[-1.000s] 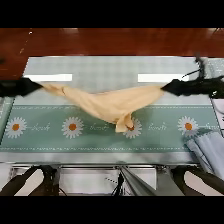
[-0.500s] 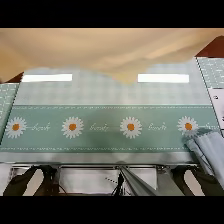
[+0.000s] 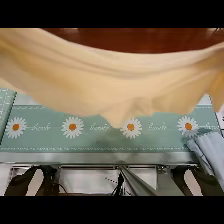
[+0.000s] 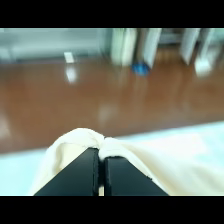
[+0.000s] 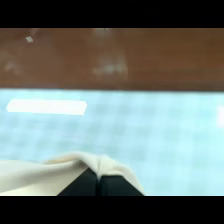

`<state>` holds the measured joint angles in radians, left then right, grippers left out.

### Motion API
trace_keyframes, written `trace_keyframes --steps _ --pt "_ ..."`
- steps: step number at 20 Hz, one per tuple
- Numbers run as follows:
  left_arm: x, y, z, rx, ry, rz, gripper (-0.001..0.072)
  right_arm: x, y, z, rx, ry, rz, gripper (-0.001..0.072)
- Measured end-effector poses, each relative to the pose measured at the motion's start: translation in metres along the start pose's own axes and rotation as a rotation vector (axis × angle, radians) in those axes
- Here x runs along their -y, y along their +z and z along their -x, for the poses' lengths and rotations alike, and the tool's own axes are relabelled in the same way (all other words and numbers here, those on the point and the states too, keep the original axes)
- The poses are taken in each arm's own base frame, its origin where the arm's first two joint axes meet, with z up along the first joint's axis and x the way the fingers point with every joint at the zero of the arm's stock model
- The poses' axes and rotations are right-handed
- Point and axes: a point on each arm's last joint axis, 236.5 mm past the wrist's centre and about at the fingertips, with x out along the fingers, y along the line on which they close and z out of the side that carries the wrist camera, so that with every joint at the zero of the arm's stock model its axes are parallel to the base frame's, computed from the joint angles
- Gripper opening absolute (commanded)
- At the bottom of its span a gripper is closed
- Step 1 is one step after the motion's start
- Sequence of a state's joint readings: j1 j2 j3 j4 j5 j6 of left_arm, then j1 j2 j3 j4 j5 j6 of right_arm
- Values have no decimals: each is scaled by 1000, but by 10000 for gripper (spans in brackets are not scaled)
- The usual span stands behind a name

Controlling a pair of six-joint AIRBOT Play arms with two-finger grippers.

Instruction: Fold the shirts.

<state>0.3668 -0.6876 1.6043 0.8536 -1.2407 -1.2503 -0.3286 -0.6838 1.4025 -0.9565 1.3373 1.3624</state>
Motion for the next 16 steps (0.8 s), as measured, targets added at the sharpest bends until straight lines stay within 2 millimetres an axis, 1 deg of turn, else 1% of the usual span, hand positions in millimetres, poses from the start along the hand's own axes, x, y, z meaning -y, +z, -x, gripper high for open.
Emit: trace_keyframes --steps 2,4,6,8,10,11,13,15,16 --pt "-7 -35 -13 -107 -14 73 27 14 -16 -6 -80 -38 -12 18" --pt "-19 -80 -31 -225 -23 162 26 25 -31 -18 -167 -52 -29 18" --pt "-30 -134 -50 -353 -34 265 27 31 -50 -39 -278 -35 -37 18" --pt "-41 -186 -67 -463 -38 362 27 35 -74 -68 -417 -8 -31 18" --pt "-52 -231 -82 -545 -35 435 27 40 -98 -105 -541 4 -10 18" --pt "-59 -250 -90 -574 -29 462 27 42 -108 -127 -589 8 2 18" --pt "-73 -279 -106 -618 -13 504 27 44 -128 -169 -654 14 21 18" --pt "-92 -303 -124 -639 19 544 27 43 -148 -212 -691 20 32 19" --pt "-100 -317 -132 -661 33 568 28 43 -157 -230 -702 19 32 19"
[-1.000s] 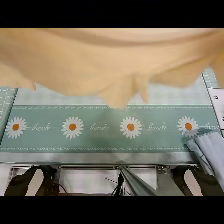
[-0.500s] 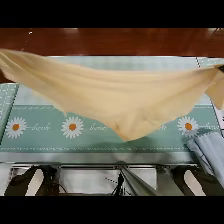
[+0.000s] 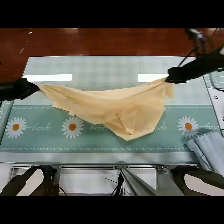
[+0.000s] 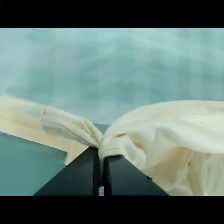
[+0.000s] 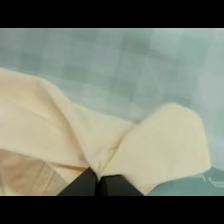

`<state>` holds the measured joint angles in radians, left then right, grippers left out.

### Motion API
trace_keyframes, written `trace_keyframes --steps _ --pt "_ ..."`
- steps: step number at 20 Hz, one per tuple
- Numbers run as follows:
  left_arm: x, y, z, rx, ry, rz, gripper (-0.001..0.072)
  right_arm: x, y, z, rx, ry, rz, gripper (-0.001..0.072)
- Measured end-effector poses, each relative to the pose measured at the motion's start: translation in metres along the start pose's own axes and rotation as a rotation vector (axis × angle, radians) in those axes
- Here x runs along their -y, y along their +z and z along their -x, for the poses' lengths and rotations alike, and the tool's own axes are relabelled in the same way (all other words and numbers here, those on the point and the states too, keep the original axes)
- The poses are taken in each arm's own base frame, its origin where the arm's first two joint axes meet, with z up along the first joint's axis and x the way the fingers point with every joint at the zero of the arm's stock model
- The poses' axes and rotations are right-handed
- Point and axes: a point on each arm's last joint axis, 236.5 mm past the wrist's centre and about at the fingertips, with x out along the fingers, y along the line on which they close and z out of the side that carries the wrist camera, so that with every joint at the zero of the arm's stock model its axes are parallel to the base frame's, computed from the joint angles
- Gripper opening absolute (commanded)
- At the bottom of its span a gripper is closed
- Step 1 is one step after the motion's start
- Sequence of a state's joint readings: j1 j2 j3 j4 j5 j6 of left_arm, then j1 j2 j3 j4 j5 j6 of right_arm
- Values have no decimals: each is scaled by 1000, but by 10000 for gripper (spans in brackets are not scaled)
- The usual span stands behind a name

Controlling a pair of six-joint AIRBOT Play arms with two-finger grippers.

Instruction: Fold the shirts.

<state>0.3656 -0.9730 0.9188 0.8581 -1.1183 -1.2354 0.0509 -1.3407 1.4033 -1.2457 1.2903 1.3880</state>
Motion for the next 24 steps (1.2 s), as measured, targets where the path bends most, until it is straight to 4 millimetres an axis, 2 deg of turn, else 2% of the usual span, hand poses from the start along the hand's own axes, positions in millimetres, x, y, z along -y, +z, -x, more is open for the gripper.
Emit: trace_keyframes --steps 3,4,5,6,7,10,13,15,17,19,22,24 --pt "-33 -11 -40 -87 17 85 32 2 11 -49 -14 -1 -25 19" --pt "-42 -20 -53 -130 16 117 100 3 12 -60 -19 0 -38 19" --pt "-48 -27 -65 -168 6 152 248 4 12 -69 -23 0 -47 19" --pt "-49 -36 -73 -209 -11 180 453 4 13 -75 -27 2 -56 19" --pt "-50 -43 -78 -244 -27 205 524 3 13 -80 -28 5 -60 19" --pt "-51 -46 -76 -286 -60 237 518 4 11 -88 -44 4 -68 19" --pt "-51 -41 -52 -272 -71 267 518 7 4 -90 -72 -6 -62 19" --pt "-52 -53 -37 -282 -52 283 548 9 0 -91 -89 -17 -51 19" --pt "-46 -80 -31 -325 -45 304 573 12 -2 -91 -99 -29 -39 19" --pt "-33 -113 -38 -388 -69 326 573 15 -4 -91 -105 -38 -32 19" --pt "-8 -158 -59 -465 -107 334 573 16 -5 -91 -111 -45 -24 18" --pt "6 -173 -74 -473 -114 324 573 17 -6 -91 -116 -47 -22 19"
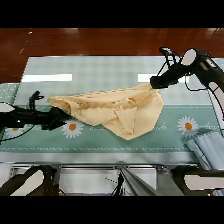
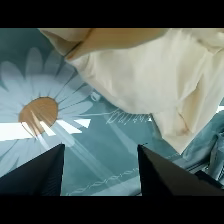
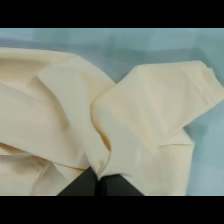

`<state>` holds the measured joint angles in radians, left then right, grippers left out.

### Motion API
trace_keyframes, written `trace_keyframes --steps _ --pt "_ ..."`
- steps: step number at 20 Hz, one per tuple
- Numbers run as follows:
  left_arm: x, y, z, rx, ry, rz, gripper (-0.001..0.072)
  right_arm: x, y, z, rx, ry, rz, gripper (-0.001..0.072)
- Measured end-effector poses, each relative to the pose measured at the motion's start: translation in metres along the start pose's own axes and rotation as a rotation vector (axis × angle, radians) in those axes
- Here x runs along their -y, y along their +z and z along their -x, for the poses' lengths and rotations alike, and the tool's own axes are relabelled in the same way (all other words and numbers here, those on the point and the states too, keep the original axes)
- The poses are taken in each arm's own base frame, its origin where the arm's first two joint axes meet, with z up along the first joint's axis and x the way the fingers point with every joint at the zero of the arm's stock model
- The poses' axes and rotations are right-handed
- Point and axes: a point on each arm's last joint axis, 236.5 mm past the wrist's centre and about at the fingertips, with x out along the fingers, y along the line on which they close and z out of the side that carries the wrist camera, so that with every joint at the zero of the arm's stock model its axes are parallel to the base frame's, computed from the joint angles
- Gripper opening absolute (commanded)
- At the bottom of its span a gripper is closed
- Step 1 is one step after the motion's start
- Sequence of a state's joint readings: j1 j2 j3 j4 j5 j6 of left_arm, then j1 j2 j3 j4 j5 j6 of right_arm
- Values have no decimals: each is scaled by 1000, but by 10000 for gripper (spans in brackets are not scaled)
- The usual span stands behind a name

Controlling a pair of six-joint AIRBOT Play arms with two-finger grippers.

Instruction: Fold the shirts.

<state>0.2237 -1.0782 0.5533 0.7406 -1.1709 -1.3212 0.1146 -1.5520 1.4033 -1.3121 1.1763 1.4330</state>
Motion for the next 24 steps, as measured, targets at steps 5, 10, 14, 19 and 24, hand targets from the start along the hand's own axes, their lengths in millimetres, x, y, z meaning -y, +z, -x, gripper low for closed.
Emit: trace_keyframes --steps 5,10,14,19,24 --pt "11 -6 -44 1 1 21 571 1 -1 0 -6 -4 9 19" --pt "12 2 -76 12 -28 148 448 1 -2 0 -7 -6 22 19" --pt "14 26 -88 68 -31 185 28 2 -1 0 -6 -7 25 19" --pt "49 51 -79 100 -93 86 27 9 -4 0 -17 -39 40 19" --pt "157 57 -5 138 -278 -204 27 20 -2 21 8 -105 75 19"
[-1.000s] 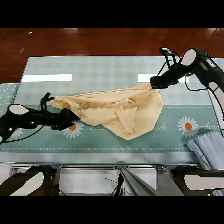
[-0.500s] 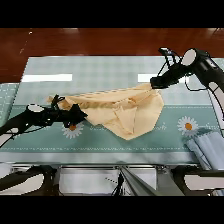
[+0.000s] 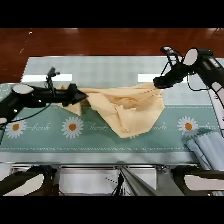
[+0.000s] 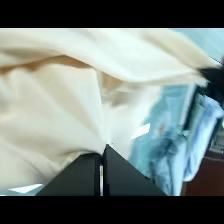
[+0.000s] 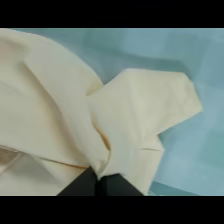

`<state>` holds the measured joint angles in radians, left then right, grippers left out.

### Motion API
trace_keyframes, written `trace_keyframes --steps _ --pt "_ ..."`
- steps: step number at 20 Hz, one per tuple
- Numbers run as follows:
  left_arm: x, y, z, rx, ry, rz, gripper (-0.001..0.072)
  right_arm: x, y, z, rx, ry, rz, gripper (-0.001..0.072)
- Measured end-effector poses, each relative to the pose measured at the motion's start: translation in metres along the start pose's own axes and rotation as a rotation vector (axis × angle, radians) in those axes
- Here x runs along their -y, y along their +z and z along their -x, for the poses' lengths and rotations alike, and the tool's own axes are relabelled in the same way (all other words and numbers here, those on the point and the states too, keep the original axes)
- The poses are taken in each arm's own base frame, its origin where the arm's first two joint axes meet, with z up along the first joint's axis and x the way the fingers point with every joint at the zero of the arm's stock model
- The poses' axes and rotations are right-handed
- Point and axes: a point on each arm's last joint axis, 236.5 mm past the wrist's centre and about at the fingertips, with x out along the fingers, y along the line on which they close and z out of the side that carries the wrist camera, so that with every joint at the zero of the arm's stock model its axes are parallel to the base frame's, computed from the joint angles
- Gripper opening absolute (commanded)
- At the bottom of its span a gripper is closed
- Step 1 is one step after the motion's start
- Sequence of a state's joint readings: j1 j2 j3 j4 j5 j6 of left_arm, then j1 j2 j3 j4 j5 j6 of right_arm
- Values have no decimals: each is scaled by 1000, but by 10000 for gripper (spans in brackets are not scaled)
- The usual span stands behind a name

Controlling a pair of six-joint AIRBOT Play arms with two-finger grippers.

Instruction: Fold the shirts.

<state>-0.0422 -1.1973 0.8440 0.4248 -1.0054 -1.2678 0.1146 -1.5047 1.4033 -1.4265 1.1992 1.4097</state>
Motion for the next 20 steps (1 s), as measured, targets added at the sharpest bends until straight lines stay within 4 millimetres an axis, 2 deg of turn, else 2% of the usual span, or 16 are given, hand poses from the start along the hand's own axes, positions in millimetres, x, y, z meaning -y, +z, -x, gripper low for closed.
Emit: trace_keyframes --steps 2,5,8,12,14,16,18,20 --pt "56 15 36 50 -75 -120 27 5 5 23 48 -38 18 19" --pt "131 24 104 136 -153 -284 27 13 15 74 166 -111 51 19" --pt "177 22 167 219 -165 -407 27 21 20 137 308 -201 76 18" --pt "220 10 229 317 -132 -531 28 20 7 237 532 -290 78 17" --pt "238 -3 248 348 -112 -589 28 15 -9 288 653 -311 62 17" --pt "252 -19 258 354 -100 -629 27 8 -29 332 766 -317 36 17" --pt "258 -35 263 347 -84 -653 27 -1 -52 361 837 -298 9 17" --pt "259 -50 264 319 -71 -660 27 -11 -72 367 833 -257 -9 17"
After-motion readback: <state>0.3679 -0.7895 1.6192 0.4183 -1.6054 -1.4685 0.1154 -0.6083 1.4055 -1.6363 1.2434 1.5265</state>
